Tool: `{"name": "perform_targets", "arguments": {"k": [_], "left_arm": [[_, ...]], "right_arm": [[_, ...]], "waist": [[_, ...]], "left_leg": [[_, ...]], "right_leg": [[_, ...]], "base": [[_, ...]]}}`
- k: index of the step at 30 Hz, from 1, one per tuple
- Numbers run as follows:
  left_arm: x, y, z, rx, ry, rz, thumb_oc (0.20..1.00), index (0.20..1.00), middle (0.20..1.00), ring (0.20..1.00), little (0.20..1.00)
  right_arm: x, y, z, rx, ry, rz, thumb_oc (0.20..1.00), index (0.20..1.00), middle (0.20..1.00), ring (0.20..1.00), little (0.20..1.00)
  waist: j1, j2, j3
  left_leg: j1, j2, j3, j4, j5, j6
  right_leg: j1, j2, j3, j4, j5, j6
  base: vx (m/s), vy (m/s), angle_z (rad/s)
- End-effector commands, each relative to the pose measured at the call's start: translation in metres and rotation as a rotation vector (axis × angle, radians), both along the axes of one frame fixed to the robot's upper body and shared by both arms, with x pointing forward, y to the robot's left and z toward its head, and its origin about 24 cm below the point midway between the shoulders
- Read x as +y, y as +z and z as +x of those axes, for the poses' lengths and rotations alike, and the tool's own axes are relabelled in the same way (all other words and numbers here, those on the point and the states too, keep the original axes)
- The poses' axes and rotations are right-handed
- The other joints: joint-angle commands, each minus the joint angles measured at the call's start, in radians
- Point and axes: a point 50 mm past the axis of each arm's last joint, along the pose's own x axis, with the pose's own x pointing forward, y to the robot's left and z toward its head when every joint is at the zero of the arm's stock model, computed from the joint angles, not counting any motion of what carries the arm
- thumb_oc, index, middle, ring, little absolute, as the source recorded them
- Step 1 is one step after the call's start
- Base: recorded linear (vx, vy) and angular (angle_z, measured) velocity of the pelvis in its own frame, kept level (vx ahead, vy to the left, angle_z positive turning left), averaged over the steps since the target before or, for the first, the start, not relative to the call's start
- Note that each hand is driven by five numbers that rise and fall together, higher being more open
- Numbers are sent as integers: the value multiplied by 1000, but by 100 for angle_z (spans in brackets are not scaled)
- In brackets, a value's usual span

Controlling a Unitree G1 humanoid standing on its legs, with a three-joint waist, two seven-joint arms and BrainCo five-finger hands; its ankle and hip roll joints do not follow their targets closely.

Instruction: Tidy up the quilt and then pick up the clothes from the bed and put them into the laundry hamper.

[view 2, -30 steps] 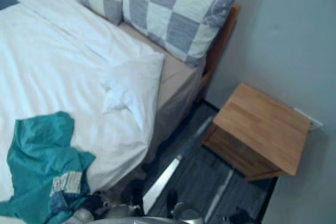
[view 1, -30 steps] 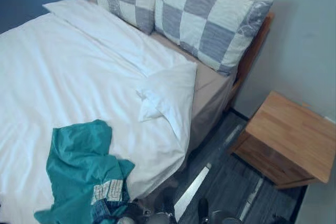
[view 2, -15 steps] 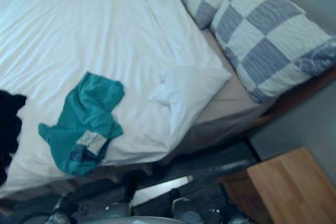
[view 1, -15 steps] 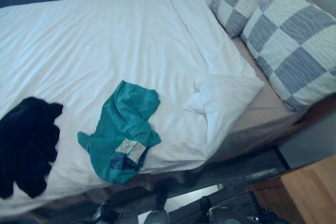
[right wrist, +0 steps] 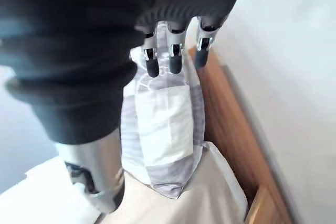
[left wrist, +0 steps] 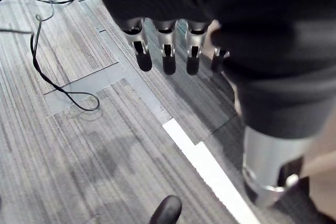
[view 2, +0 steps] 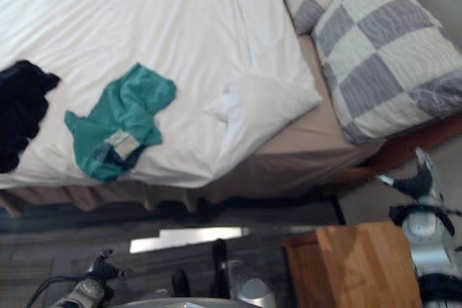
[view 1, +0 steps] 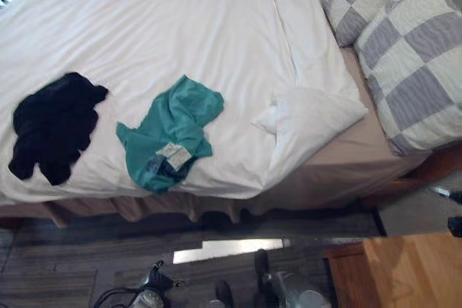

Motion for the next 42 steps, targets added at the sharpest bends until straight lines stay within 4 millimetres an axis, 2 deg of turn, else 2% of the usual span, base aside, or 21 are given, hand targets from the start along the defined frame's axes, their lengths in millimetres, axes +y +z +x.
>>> {"name": "perform_targets", "arguments": {"k": [1,2,3,4,5,9,14,20,22,25,28,29,30,34,35,36,37,39,40,41,42], "left_arm": [[19,14,15,-42,-64,73,1000,1000,1000,1000,1000],[28,19,20,-50,-80,111,1000,1000,1000,1000,1000],[28,20,20,-51,-78,111,1000,1000,1000,1000,1000],[31,21,18,-54,-72,120,1000,1000,1000,1000,1000],[31,20,17,-56,-65,121,1000,1000,1000,1000,1000],[14,14,18,-85,-56,70,1000,1000,1000,1000,1000],[-2,13,28,-127,-80,30,1000,1000,1000,1000,1000],[-11,17,43,-187,-106,11,1000,1000,1000,1000,1000],[-18,20,53,-228,-108,-5,1000,1000,1000,1000,1000],[-24,21,58,-250,-114,-15,1000,1000,1000,1000,1000],[-29,21,61,-262,-111,-22,1000,1000,1000,1000,1000],[-29,21,61,-263,-111,-23,1000,1000,1000,1000,1000],[-32,20,59,-261,-109,-24,1000,1000,1000,1000,1000],[-36,18,59,-265,-107,-33,1000,1000,1000,1000,1000],[-36,20,61,-270,-120,-23,1000,1000,1000,1000,1000],[-36,20,61,-270,-119,-23,1000,1000,1000,1000,1000],[-35,21,63,-268,-136,-9,1000,1000,1000,1000,1000],[-35,22,65,-263,-159,4,1000,1000,1000,1000,1000],[-35,21,65,-263,-159,5,1000,1000,1000,1000,1000],[-36,20,63,-252,-160,2,1000,1000,1000,1000,1000],[-35,19,61,-244,-159,0,1000,1000,1000,1000,1000]], "right_arm": [[15,25,32,-73,95,-68,1000,1000,1000,1000,1000],[23,46,48,-107,151,-118,1000,1000,1000,1000,1000],[24,46,49,-107,152,-118,1000,1000,1000,1000,1000],[42,66,72,-145,232,-147,1000,1000,1000,1000,1000],[49,77,80,-161,266,-167,1000,1000,1000,1000,1000],[97,125,122,-239,431,-227,1000,1000,1000,1000,1000],[114,162,144,-283,454,-292,1000,1000,1000,1000,1000],[113,210,156,-333,378,-375,1000,1000,1000,1000,1000],[114,240,158,-366,328,-433,1000,1000,1000,1000,1000],[122,256,160,-396,320,-464,1000,1000,1000,1000,1000],[150,285,163,-474,352,-513,1000,1000,1000,1000,1000],[151,285,163,-475,352,-514,1000,1000,1000,1000,1000],[167,294,164,-514,387,-523,1000,1000,1000,1000,1000],[196,300,167,-546,458,-537,1000,1000,1000,1000,1000],[204,297,169,-532,477,-552,291,291,291,291,291],[204,297,169,-532,477,-552,291,291,291,291,291],[205,288,173,-490,490,-560,200,200,200,200,200],[191,265,178,-417,472,-524,200,200,200,200,200],[191,265,178,-417,471,-523,200,200,200,200,200],[170,239,179,-355,437,-462,200,200,200,200,200],[161,227,179,-328,420,-434,200,200,200,200,200]], "waist": [[56,-30,-13],[83,-48,-14],[81,-48,-12],[110,-72,-6],[117,-72,-4],[139,-33,19],[148,8,61],[172,45,131],[184,68,172],[189,80,187],[209,103,214],[209,103,214],[215,108,216],[222,113,214],[225,112,215],[225,112,216],[222,109,215],[217,100,215],[217,100,216],[212,91,209],[209,87,204]], "left_leg": [[-19,-4,-87,6,-19,-53],[-19,-7,-103,20,-29,-61],[-18,-8,-104,22,-30,-61],[-24,-16,-102,42,-34,-66],[-31,-9,-100,44,-25,-73],[-96,39,-125,-5,50,-109],[-166,59,-155,-12,89,-125],[-254,63,-178,-12,120,-136],[-319,60,-190,-12,140,-141],[-359,56,-195,-12,149,-141],[-403,47,-201,-12,167,-139],[-404,47,-201,-12,167,-139],[-409,44,-203,-11,168,-136],[-406,41,-210,-12,166,-135],[-400,39,-216,-12,165,-134],[-399,39,-216,-12,165,-134],[-391,37,-220,-11,162,-133],[-370,37,-223,-7,156,-133],[-369,37,-223,-8,155,-133],[-350,39,-224,-7,151,-133],[-339,40,-225,-8,148,-133]], "right_leg": [[25,-139,61,-56,-19,31],[29,-168,92,-134,-1,28],[35,-170,90,-141,1,29],[43,-187,73,-161,30,35],[42,-183,74,-171,37,37],[25,-163,31,-206,40,20],[-24,-148,7,-189,33,10],[-119,-141,-8,-146,29,1],[-190,-138,-16,-121,34,-1],[-237,-135,-13,-103,35,-4],[-308,-123,-7,-56,23,-11],[-310,-123,-7,-55,22,-11],[-320,-119,-7,-48,20,-14],[-318,-117,-11,-47,16,-16],[-310,-117,-13,-45,10,-17],[-310,-117,-13,-45,9,-17],[-301,-118,-15,-40,3,-18],[-276,-119,-22,-35,-5,-19],[-275,-119,-23,-36,-6,-19],[-248,-120,-30,-40,-9,-19],[-233,-121,-33,-44,-9,-18]], "base": [[19,-243,4],[32,-153,-3],[62,-264,-5],[13,-221,16],[-5,-319,11],[-35,-152,30],[-26,-56,17],[-50,-16,0],[-118,-22,20],[-93,-12,3],[-83,-8,1],[-33,2,-7],[-18,1,-5],[0,0,0],[0,0,0],[0,0,0],[-5,17,8],[1,18,14],[14,5,11],[22,0,8],[22,0,10]]}}
